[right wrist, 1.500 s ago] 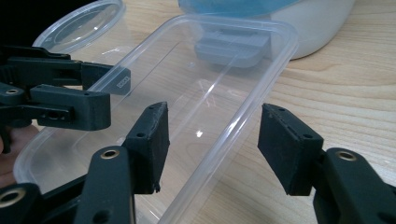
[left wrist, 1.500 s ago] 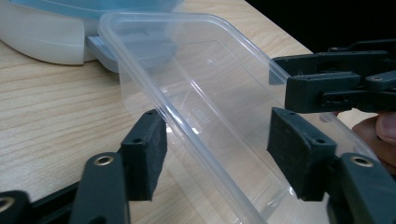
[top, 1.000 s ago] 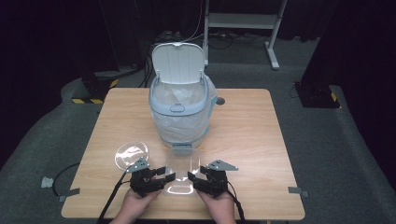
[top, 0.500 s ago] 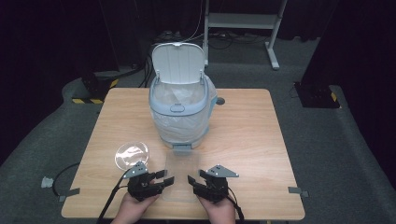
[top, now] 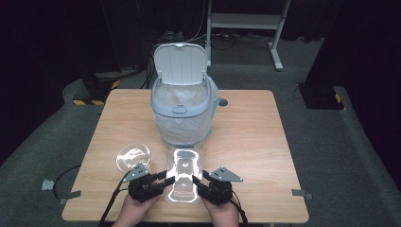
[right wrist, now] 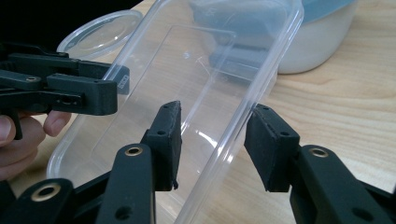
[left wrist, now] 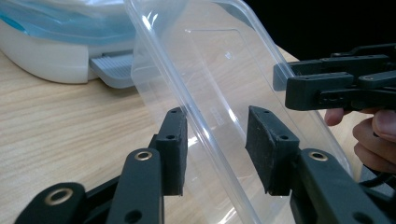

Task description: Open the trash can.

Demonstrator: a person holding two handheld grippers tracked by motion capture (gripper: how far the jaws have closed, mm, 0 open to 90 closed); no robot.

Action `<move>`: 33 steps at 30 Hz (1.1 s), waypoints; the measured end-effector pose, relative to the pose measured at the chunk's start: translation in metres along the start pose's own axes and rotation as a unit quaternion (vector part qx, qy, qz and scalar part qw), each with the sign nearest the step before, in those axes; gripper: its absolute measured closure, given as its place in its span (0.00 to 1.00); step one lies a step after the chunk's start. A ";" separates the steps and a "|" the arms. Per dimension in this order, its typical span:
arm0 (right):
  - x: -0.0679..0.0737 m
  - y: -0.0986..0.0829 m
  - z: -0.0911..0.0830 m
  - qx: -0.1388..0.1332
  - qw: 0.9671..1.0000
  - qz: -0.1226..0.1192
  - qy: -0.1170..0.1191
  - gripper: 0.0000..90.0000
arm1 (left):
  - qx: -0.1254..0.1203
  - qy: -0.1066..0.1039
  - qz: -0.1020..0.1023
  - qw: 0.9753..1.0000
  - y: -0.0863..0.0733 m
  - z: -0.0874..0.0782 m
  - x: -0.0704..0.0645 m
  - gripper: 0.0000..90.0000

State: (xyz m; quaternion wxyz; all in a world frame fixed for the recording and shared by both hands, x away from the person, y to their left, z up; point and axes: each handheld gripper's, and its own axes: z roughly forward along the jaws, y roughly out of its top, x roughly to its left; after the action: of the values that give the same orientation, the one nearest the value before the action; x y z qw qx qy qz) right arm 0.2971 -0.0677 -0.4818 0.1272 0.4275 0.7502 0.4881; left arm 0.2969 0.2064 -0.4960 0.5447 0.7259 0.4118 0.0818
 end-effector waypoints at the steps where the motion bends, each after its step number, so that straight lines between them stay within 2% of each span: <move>1: 0.000 0.000 0.000 -0.002 1.000 -0.001 0.000 0.64 | -0.001 0.000 0.000 1.000 0.000 0.000 0.000 0.66; 8: 0.002 0.000 -0.003 -0.011 1.000 -0.017 -0.003 0.68 | -0.012 0.003 0.009 1.000 0.001 -0.004 -0.001 0.70; 11: 0.005 0.003 -0.003 -0.023 0.999 -0.028 -0.015 0.73 | -0.020 0.012 0.014 1.000 0.002 -0.006 -0.001 0.74; 18: 0.007 0.004 -0.003 -0.032 0.998 -0.044 -0.027 0.82 | -0.028 0.034 0.031 0.999 0.003 -0.010 -0.001 0.84; 21: 0.007 0.004 -0.002 -0.036 0.998 -0.042 -0.029 0.85 | -0.035 0.035 0.029 0.998 0.003 -0.011 -0.001 0.87; 28: 0.008 0.004 -0.005 -0.049 0.997 -0.047 -0.029 0.87 | -0.046 0.042 0.044 0.997 0.000 -0.014 -0.004 0.88; 33: 0.010 0.006 -0.006 -0.058 0.996 -0.055 -0.031 0.88 | -0.049 0.041 0.050 0.997 0.004 -0.015 -0.002 0.88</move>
State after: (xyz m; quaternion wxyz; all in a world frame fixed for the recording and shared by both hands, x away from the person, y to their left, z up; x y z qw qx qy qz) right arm 0.2910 -0.0628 -0.4715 0.2017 0.3928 0.7385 0.5095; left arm 0.2887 0.2152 -0.4864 0.5578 0.7137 0.3928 0.1587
